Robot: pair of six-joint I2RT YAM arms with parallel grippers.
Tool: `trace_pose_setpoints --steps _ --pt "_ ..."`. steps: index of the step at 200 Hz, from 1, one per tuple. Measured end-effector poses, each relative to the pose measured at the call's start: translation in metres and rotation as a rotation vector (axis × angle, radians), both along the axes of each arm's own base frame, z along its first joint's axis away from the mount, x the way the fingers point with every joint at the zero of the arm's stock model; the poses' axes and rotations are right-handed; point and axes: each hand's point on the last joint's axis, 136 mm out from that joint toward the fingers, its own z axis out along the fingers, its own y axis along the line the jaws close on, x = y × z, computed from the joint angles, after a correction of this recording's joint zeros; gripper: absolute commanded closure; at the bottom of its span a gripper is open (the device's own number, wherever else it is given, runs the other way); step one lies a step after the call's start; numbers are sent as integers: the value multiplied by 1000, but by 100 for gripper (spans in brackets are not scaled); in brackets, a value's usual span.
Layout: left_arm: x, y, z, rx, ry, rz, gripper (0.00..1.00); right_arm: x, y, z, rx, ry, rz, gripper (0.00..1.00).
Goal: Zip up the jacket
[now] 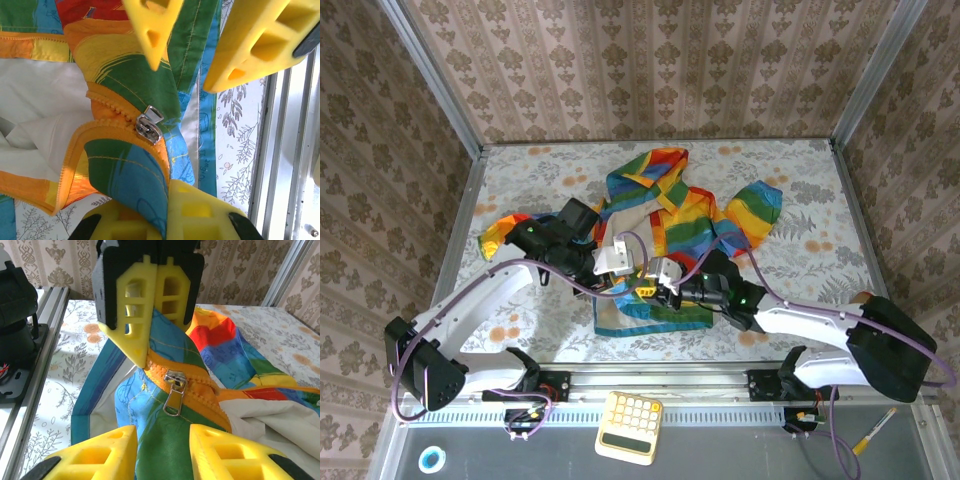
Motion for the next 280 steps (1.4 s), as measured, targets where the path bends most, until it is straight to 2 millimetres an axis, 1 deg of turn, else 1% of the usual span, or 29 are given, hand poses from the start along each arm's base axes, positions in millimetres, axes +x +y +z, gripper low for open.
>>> trace_pose_setpoints --steps 16,51,86,102,120,136,161,205,252,280 --pt "0 -1 1 -4 -3 -4 100 2 4 0 0 10 8 62" --pt "1 -3 1 -14 -7 -10 100 5 12 6 20 14 31 61" --pt "0 -4 2 -21 -4 -13 100 8 19 6 21 26 39 62" --pt "0 -4 2 -21 -4 -14 100 10 21 7 23 24 39 66" --pt "0 -4 2 -21 -5 -16 100 12 22 10 27 23 37 76" --pt "0 -4 2 -20 -7 -18 100 13 24 7 21 25 38 83" --pt "0 -3 1 -16 -9 -20 100 14 24 6 17 23 35 92" --pt "1 -2 0 -7 -12 -19 100 15 23 4 6 17 30 100" --pt "0 1 -3 8 -12 -20 100 18 20 -3 -29 6 9 100" --pt "1 2 -2 6 -15 -15 100 22 18 0 -44 -8 -8 100"
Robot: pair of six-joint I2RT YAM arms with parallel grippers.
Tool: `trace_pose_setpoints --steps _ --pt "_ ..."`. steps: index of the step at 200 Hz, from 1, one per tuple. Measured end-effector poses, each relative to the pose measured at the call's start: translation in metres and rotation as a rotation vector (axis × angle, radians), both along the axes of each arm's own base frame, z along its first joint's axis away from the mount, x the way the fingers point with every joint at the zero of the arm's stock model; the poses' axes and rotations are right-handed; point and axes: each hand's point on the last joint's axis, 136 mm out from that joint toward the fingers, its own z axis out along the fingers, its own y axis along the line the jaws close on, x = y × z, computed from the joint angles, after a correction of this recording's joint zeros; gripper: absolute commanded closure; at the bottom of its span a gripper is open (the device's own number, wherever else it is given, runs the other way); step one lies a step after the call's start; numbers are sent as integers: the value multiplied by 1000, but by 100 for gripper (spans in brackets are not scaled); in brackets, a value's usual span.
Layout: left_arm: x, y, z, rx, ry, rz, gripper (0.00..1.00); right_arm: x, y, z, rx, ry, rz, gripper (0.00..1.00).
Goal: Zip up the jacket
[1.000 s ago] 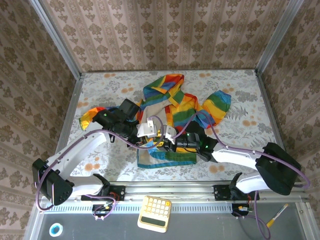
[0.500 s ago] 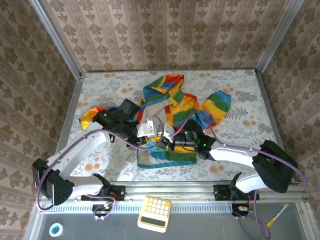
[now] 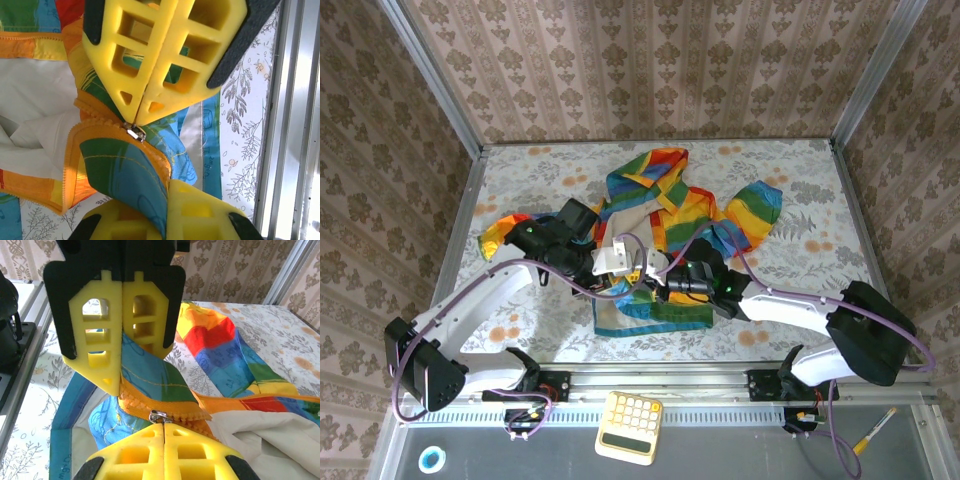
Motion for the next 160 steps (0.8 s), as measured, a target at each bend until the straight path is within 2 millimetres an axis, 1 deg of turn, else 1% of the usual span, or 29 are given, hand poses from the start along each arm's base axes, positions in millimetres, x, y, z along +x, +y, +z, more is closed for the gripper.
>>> trace_pose_setpoints --steps 42,68,117,146,160 --pt "-1 0 1 -3 -4 -1 100 1 -1 2 -13 -11 -3 100" --pt "0 1 1 0 -8 1 100 5 -2 0 -27 -20 -26 100" --pt "2 2 5 -1 -37 11 100 21 -5 7 -46 -34 -100 100" --pt "4 5 4 16 -49 30 100 31 -5 4 -59 -25 -135 100" --pt "1 3 4 21 -52 20 100 37 -6 1 -69 -19 -155 100"
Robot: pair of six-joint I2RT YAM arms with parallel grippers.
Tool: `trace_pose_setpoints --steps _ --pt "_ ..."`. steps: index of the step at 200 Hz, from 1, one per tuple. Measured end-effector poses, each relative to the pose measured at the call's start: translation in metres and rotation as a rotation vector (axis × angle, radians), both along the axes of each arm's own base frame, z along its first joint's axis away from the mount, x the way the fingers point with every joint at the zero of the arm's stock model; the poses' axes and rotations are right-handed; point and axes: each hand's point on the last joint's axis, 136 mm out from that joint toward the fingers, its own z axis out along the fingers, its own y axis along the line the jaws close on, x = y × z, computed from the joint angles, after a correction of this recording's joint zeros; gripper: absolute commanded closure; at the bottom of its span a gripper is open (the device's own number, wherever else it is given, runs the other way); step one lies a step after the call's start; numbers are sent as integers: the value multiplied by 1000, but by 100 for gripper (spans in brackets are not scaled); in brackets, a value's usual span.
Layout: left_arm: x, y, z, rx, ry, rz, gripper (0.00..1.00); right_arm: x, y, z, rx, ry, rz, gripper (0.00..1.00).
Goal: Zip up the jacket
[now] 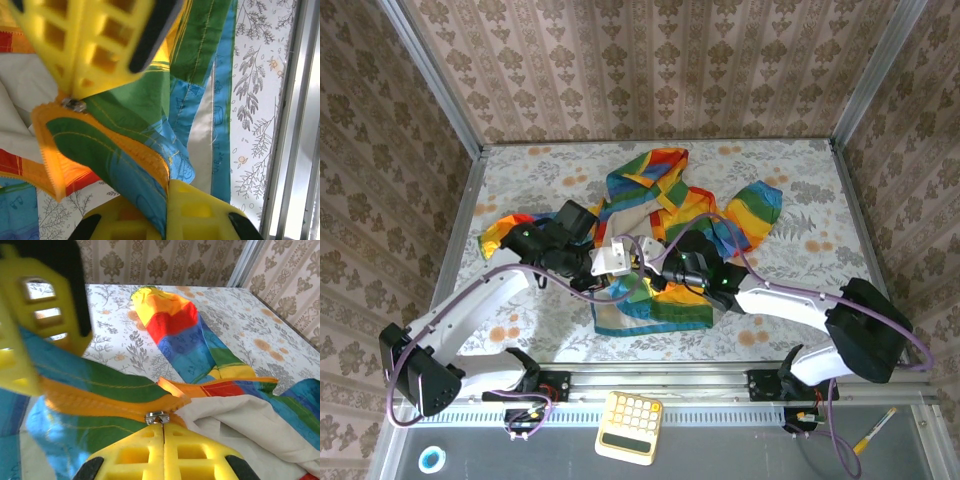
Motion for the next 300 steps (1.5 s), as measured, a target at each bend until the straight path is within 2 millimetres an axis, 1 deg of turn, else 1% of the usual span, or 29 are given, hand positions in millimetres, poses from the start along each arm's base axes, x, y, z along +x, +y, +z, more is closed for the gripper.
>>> trace_pose_setpoints --steps 20,66,91,130,140,163,179,184,192,205,222,237,249,276,300 --pt "-3 0 1 7 -3 6 100 5 -1 -3 -1 14 -20 100" --pt "-2 8 8 0 -41 60 100 9 2 5 19 15 -25 100" --pt "-3 11 10 -5 -51 75 100 12 0 3 19 24 -34 100" --pt "-4 14 8 -2 -49 87 100 13 -1 2 21 29 -40 100" --pt "-11 17 5 14 -23 82 100 25 -11 -2 -1 30 -100 100" --pt "-27 24 2 38 16 61 100 56 -43 -18 -63 49 -248 100" --pt "-31 26 1 47 27 58 100 62 -52 -24 -83 62 -270 100" --pt "-32 26 1 49 30 58 100 62 -52 -25 -86 61 -262 100" --pt "-32 26 0 50 31 58 100 59 -49 -24 -84 55 -237 96" --pt "-33 27 -2 54 37 57 100 52 -43 -22 -75 42 -180 86" --pt "-34 28 -4 57 41 56 100 35 -38 -21 -56 30 -93 72" --pt "-34 28 -6 57 40 55 100 21 -33 -20 -45 36 -15 66" --pt "-34 28 -8 57 29 45 100 12 -28 -19 -34 49 41 64" --pt "-33 29 -11 70 -4 24 100 -8 -16 -23 -23 89 150 64" --pt "-26 30 -14 92 -31 30 100 -16 -3 -32 -25 145 199 64"
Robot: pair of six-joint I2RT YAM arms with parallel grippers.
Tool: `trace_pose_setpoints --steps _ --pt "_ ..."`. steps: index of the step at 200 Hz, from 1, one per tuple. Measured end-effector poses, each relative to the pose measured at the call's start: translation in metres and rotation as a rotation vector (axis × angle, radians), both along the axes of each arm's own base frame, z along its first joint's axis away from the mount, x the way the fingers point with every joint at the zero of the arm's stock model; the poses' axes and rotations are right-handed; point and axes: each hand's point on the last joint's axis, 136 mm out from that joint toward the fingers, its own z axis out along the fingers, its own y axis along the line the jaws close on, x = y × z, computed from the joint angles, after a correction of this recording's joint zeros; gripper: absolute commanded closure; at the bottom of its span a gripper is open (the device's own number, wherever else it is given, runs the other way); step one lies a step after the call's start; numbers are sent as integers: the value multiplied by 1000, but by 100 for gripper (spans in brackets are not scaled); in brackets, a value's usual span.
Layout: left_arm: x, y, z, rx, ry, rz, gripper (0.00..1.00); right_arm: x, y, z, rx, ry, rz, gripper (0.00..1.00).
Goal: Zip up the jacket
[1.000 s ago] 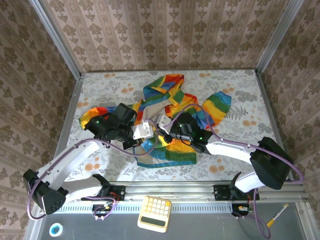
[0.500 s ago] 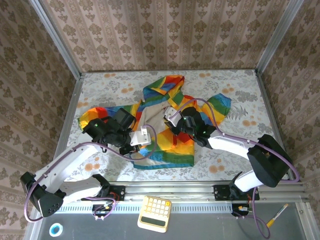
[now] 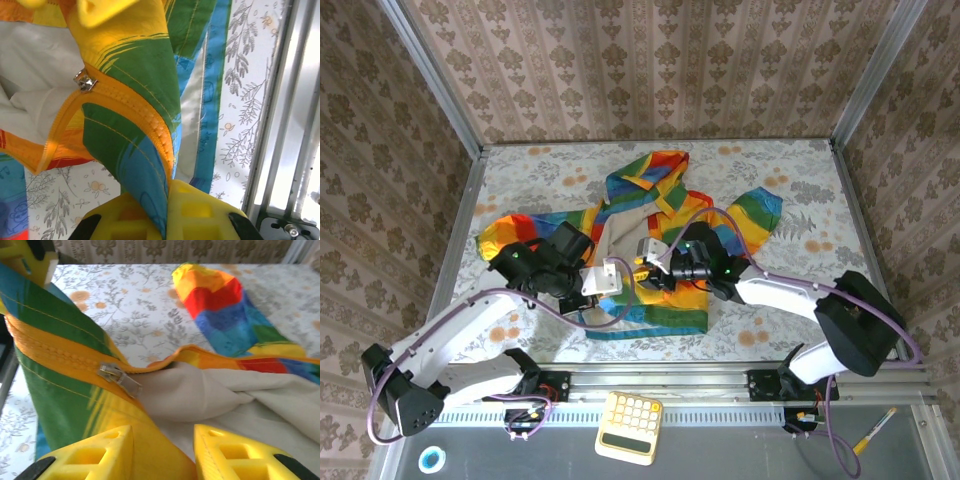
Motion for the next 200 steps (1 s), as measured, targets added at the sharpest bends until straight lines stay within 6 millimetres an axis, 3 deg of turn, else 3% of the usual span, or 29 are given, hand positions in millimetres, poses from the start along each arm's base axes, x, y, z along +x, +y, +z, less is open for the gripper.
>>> trace_pose_setpoints --steps 31,93,113,139,154,176,200 --pt "12 -1 -14 44 50 137 100 2 6 -31 -59 143 -61 67" --pt "29 -19 -34 9 259 634 100 16 -33 -78 -187 388 -353 68" --pt "15 -21 -63 -50 364 793 100 18 -48 -92 -227 462 -439 68" --pt "-31 -12 -126 -67 543 965 100 20 -66 -109 -270 548 -536 68" --pt "-49 -5 -152 -50 612 1047 100 21 -74 -118 -291 587 -581 68" --pt "-46 -17 -149 -113 661 1099 100 27 -87 -131 -314 651 -646 68" --pt "-40 -25 -151 -139 695 1131 100 46 -96 -131 -286 697 -711 69"
